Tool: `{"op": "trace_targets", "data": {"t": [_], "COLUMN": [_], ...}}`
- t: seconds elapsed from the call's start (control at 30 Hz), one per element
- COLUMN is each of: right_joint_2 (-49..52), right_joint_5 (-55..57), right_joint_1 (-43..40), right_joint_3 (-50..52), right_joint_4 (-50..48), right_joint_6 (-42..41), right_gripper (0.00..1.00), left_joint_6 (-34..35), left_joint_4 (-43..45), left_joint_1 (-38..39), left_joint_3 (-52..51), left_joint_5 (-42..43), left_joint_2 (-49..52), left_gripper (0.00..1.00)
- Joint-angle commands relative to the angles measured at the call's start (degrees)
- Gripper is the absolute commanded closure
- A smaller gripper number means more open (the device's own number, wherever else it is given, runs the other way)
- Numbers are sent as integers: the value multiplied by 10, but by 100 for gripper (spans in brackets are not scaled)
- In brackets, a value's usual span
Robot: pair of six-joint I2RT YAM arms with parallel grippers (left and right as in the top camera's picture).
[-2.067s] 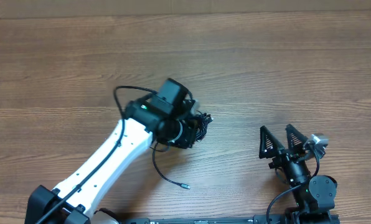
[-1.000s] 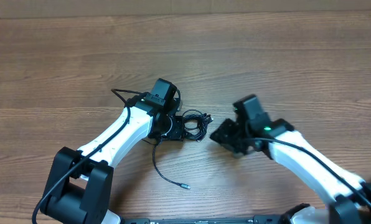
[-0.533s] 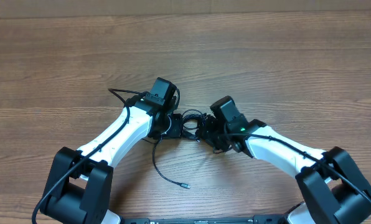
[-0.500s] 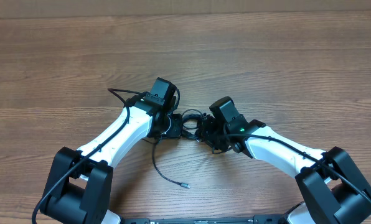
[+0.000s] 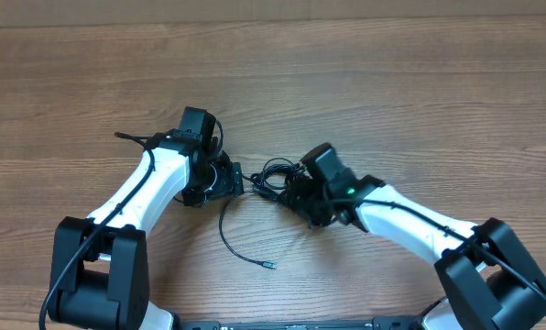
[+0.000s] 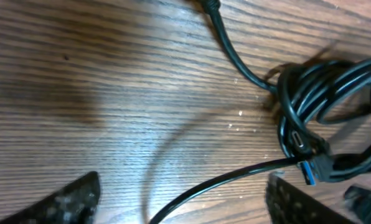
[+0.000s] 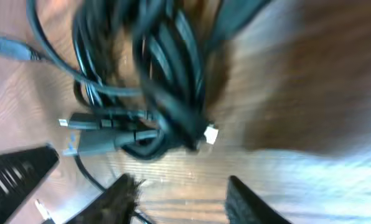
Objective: Untangle cables
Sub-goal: 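Move the right gripper in to meet the left gripper at the coil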
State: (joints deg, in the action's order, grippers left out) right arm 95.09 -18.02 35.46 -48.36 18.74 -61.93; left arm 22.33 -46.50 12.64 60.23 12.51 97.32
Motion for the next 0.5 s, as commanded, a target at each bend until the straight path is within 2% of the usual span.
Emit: {"op": "trace_targets", "data": {"t": [0.0, 0.03, 0.13, 0.2, 0.3, 0.33, 0.37, 0.43, 0.47], "right_joint_2": [-9, -9, -5, 7, 38, 54, 60, 60, 60], "right_joint_5": [1, 19, 63, 66, 75, 74, 59, 40, 32], "right_joint_1": [-35, -46, -50, -42, -33, -32, -32, -30, -28], "right_joint_3": [-19, -19, -19, -19, -19, -19, -19, -19, -19], "right_joint_4": [5, 4, -5, -30, -72, -89, -97, -97, -97], "right_joint_6": [24, 24, 19, 20, 20, 19, 19, 20, 20], "right_gripper": [38, 32, 32, 41, 44, 51, 72, 94, 96], "left_joint_6": [-9, -19, -20, -19, -15, -15, -16, -16, -16], "left_joint_4": [3, 5, 7, 11, 17, 21, 22, 22, 22], "left_joint_1": [-2, -2, -2, 4, 17, 23, 27, 27, 27], "left_joint_3": [-1, -1, -1, -1, -1, -1, -1, -1, -1], "left_joint_5": [38, 55, 55, 56, 55, 53, 49, 47, 43], "left_joint_2": [1, 1, 1, 1, 1, 1, 1, 1, 1], "left_gripper": [11, 11, 10, 10, 10, 16, 26, 26, 25]}}
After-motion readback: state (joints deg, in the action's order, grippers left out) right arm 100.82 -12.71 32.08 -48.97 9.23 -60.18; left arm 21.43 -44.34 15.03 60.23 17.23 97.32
